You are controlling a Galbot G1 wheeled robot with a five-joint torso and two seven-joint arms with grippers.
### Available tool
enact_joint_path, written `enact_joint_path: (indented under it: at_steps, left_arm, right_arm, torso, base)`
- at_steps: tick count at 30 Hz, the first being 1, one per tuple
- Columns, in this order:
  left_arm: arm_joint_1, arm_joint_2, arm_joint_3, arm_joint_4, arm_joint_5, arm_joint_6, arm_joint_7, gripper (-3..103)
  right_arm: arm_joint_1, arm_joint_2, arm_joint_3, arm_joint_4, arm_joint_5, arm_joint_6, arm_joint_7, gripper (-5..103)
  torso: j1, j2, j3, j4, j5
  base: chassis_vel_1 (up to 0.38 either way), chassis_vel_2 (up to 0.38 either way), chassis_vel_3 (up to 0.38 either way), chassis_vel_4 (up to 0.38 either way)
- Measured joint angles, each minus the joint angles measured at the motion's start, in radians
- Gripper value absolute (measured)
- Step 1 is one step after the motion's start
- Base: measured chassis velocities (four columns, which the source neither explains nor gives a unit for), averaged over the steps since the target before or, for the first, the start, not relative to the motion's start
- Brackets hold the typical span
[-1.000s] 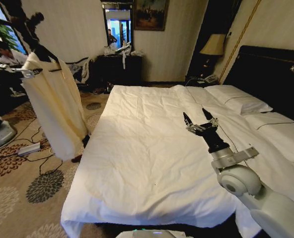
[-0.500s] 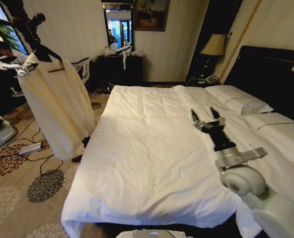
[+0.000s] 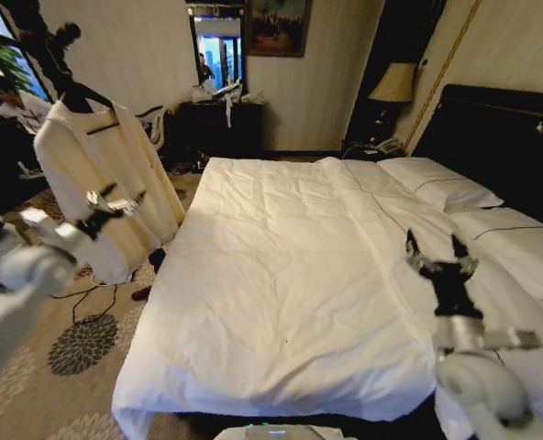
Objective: Pick up the clothes from the bed and hang them on the clothes hanger.
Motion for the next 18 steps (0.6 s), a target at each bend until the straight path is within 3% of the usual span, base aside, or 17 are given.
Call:
enact_joint_path:
  at_steps: [4, 5, 7, 9, 14, 18]
  left_arm:
    - [0.231, -0.183, -0.087, -0.186, 0.12, -0.002, -0.015, 100]
    - [0.231, -0.183, -0.087, -0.186, 0.12, -0.002, -0.015, 100]
    - [0.331, -0.337, -0.095, -0.318, 0.192, 0.013, -0.028, 100]
    - [0.384, -0.409, -0.095, -0.386, 0.247, 0.027, -0.029, 100]
    - [0.476, -0.485, -0.112, -0.463, 0.355, 0.038, -0.02, 100]
    - [0.526, -0.495, -0.141, -0.503, 0.356, 0.052, -0.01, 100]
  right_arm:
    - [-0.072, 0.101, -0.018, 0.043, -0.099, 0.01, -0.012, 100]
    - [-0.072, 0.101, -0.018, 0.043, -0.099, 0.01, -0.012, 100]
    - [-0.142, 0.137, -0.026, 0.094, -0.196, 0.007, -0.01, 100]
    - [-0.191, 0.148, -0.031, 0.146, -0.261, -0.001, -0.01, 100]
    - [-0.28, 0.131, -0.038, 0.243, -0.248, -0.058, -0.002, 100]
    - [-0.324, 0.089, -0.033, 0.248, -0.164, -0.113, 0.007, 100]
  torso:
    - [0.0, 0.0, 0.0, 0.0013, -0.0003]
    - [0.0, 0.0, 0.0, 0.0013, -0.0003]
    - [0.0, 0.0, 0.0, 0.0006, -0.0006]
    - [0.0, 0.0, 0.0, 0.0004, 0.0003]
    - [0.0, 0.0, 0.0, 0.0006, -0.0004]
    - [0.0, 0.0, 0.0, 0.0009, 0.0001]
  base:
    - [0.0, 0.0, 0.0, 0.0]
    - [0.0, 0.0, 0.0, 0.0]
    - [0.0, 0.0, 0.0, 0.0]
    - [0.0, 0.0, 0.0, 0.0]
    - [0.0, 0.0, 0.0, 0.0]
    - [0.0, 0.0, 0.0, 0.0]
